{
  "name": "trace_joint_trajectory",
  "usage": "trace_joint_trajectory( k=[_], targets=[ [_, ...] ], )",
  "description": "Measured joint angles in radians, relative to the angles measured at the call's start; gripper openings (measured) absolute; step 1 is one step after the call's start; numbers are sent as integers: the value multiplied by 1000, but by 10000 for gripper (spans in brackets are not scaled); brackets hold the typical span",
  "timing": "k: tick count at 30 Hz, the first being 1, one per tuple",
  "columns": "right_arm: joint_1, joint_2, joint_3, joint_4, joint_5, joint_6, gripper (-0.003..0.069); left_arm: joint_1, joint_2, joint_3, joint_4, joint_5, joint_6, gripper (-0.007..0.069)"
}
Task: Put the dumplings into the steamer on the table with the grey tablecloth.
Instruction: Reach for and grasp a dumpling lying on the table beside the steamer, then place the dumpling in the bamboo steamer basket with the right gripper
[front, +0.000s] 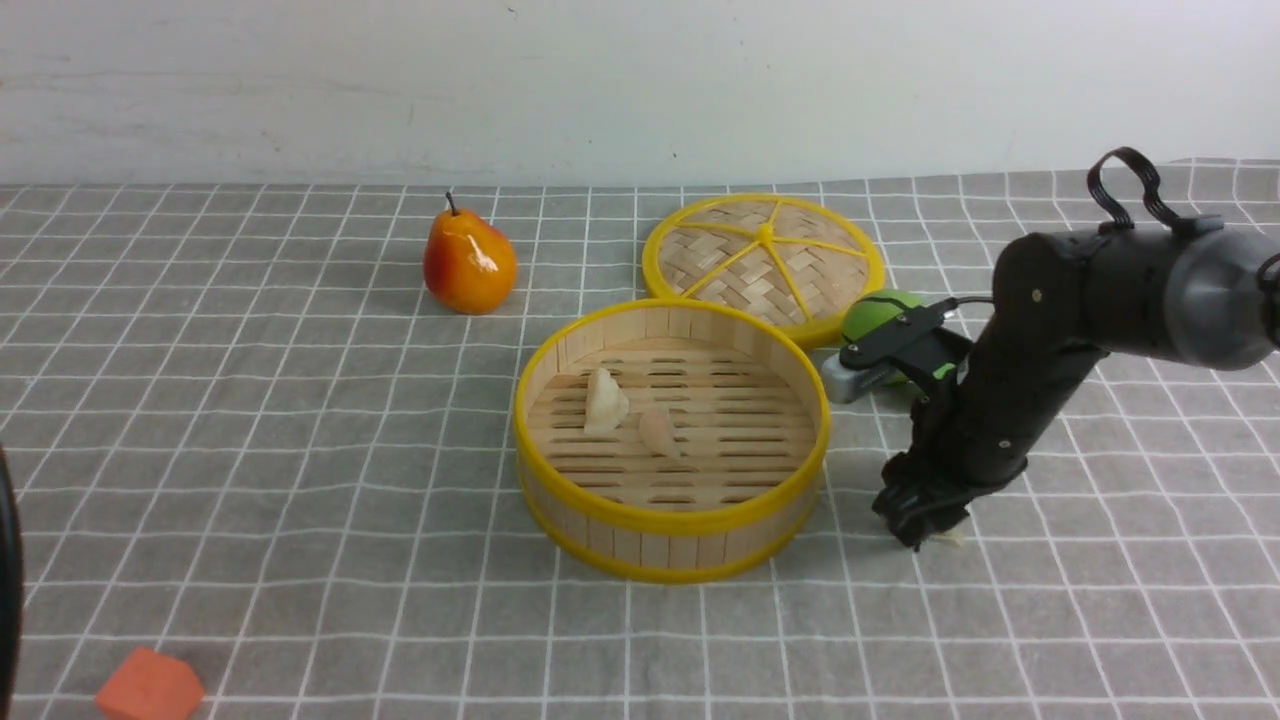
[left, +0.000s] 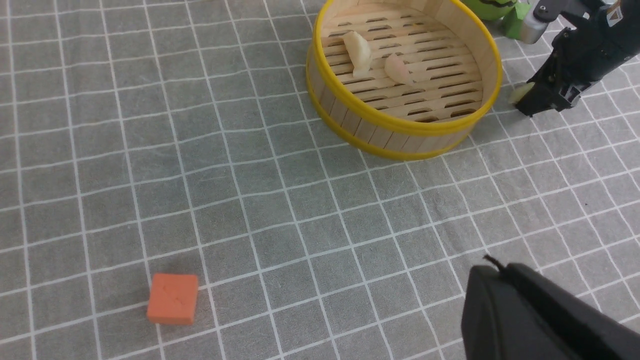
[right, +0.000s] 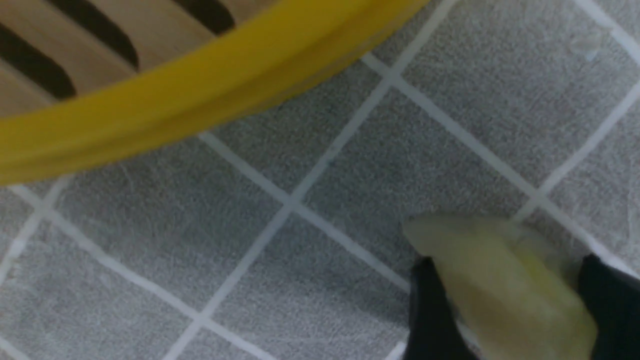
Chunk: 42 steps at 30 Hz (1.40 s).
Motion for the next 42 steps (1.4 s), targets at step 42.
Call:
trace_joint_trajectory(
  k=[42],
  targets=[
    [184,118,-511,24,164,267,405,0,-33,209,-11,-85,0,-1]
  ],
)
